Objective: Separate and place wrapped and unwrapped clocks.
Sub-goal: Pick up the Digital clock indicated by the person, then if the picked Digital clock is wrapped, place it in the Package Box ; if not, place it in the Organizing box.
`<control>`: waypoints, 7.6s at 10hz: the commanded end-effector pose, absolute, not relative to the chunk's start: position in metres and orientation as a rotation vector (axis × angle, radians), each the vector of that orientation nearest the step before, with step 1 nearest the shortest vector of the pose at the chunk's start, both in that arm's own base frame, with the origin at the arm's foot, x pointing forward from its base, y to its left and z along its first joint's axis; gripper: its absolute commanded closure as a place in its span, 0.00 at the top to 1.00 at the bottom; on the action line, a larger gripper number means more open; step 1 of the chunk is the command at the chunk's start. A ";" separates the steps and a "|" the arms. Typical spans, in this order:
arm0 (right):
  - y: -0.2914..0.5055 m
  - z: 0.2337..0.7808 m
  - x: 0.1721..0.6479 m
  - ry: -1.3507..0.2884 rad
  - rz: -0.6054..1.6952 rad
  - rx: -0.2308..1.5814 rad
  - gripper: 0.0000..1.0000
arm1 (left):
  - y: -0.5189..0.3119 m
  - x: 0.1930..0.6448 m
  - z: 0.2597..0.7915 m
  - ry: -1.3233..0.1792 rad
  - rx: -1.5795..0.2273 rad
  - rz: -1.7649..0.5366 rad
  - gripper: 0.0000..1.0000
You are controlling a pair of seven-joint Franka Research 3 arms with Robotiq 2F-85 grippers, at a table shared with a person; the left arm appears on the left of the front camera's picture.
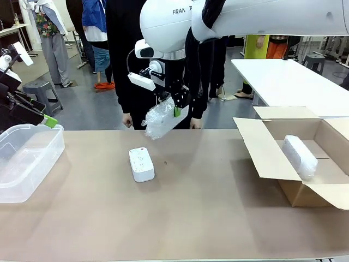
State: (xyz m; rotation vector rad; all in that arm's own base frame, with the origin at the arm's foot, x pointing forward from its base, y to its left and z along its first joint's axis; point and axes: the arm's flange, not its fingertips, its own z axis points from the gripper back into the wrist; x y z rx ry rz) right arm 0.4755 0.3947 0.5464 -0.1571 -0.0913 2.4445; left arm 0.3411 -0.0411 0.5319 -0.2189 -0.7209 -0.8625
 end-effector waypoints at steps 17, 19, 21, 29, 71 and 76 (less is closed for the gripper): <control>0.387 0.573 0.459 -0.088 2.070 -0.280 0.52 | -0.040 0.342 0.531 -0.722 -0.234 -0.860 1.00; 0.340 0.602 0.452 -0.152 1.728 -0.220 0.52 | -0.040 0.342 0.531 -0.722 -0.234 -0.860 1.00; 0.274 0.622 0.436 -0.288 1.368 -0.204 0.52 | -0.040 0.342 0.531 -0.722 -0.234 -0.860 1.00; 0.131 0.567 0.423 -0.569 0.542 -0.029 0.52 | -0.040 0.342 0.531 -0.722 -0.234 -0.860 1.00; -0.090 0.571 0.449 -0.159 0.122 0.062 1.00 | -0.040 0.342 0.531 -0.722 -0.234 -0.860 1.00; -0.083 0.585 0.443 -0.180 0.125 0.065 1.00 | -0.040 0.342 0.531 -0.722 -0.234 -0.860 1.00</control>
